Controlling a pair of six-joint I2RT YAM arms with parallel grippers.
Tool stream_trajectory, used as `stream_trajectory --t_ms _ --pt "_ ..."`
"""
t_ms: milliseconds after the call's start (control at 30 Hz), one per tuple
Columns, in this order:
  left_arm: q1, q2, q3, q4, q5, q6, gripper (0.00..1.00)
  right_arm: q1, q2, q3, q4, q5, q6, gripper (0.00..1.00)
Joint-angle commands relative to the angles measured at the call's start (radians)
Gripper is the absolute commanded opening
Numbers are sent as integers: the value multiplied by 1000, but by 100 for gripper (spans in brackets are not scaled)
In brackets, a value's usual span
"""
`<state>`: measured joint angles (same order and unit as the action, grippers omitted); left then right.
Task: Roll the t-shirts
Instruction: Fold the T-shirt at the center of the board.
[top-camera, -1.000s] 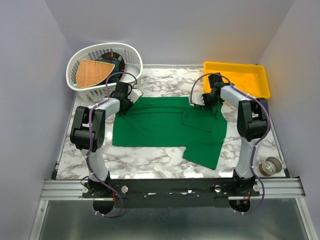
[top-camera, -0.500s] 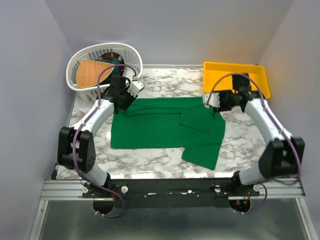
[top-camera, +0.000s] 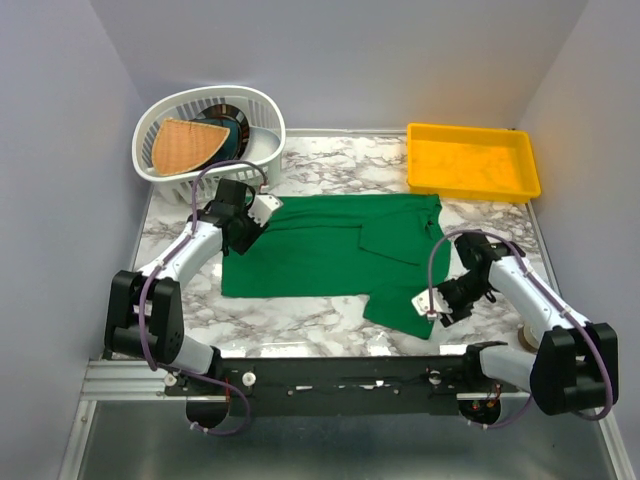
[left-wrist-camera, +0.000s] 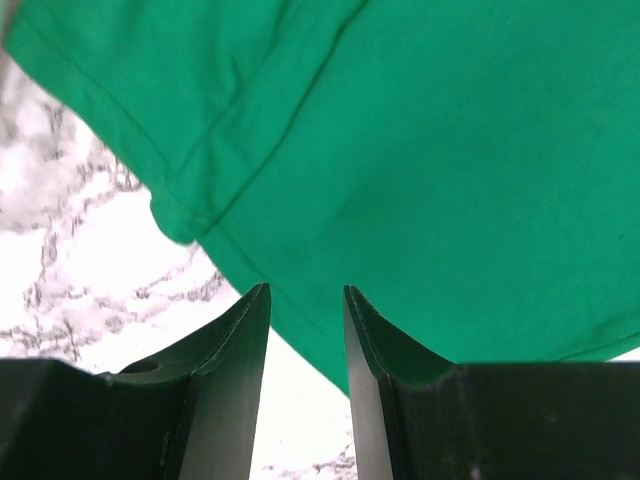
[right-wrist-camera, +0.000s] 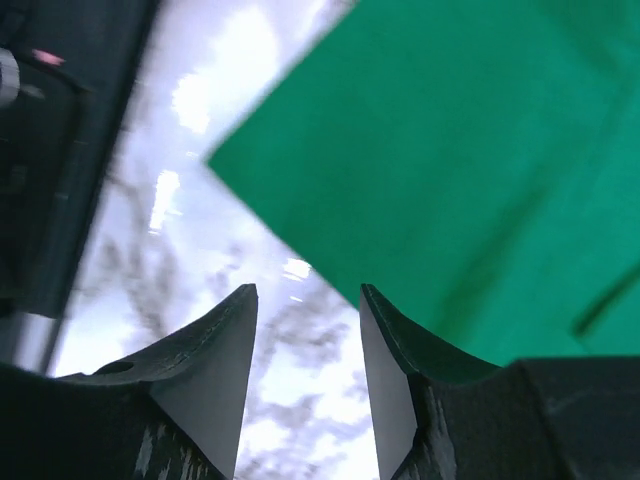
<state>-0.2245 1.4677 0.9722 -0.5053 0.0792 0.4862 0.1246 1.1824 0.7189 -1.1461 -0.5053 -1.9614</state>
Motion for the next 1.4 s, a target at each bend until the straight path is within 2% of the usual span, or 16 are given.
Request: stream_trajectory --t_ms 0,200,367,500,700,1133,1233,1267,1333,1367 --pt "42 -52 -38 14 -41 25 44 6 -13 -35 -158 -1 -710 53" --pt "83 -61 -55 21 -53 31 44 76 -44 -81 -172 -6 -715 52" --pt "106 -90 -85 30 -56 14 44 93 -102 -174 -26 -32 -686 50" --pt "113 -99 -110 31 -56 15 44 157 -106 -174 29 -52 -529 49" --pt "117 -95 -116 44 -53 8 44 205 -124 -200 117 -75 -423 48" --pt "117 -84 -99 39 -49 9 44 227 -184 -280 92 17 -456 46" --pt "117 -89 -109 39 -50 9 44 227 -167 -294 120 48 -459 39" --pt "117 -95 -110 39 -50 9 44 227 -162 -297 128 53 -456 31" --pt "119 -99 -118 31 -52 5 44 227 -161 -294 126 50 -458 24" --pt "119 -109 -122 30 -49 5 44 227 -164 -289 121 39 -453 15"
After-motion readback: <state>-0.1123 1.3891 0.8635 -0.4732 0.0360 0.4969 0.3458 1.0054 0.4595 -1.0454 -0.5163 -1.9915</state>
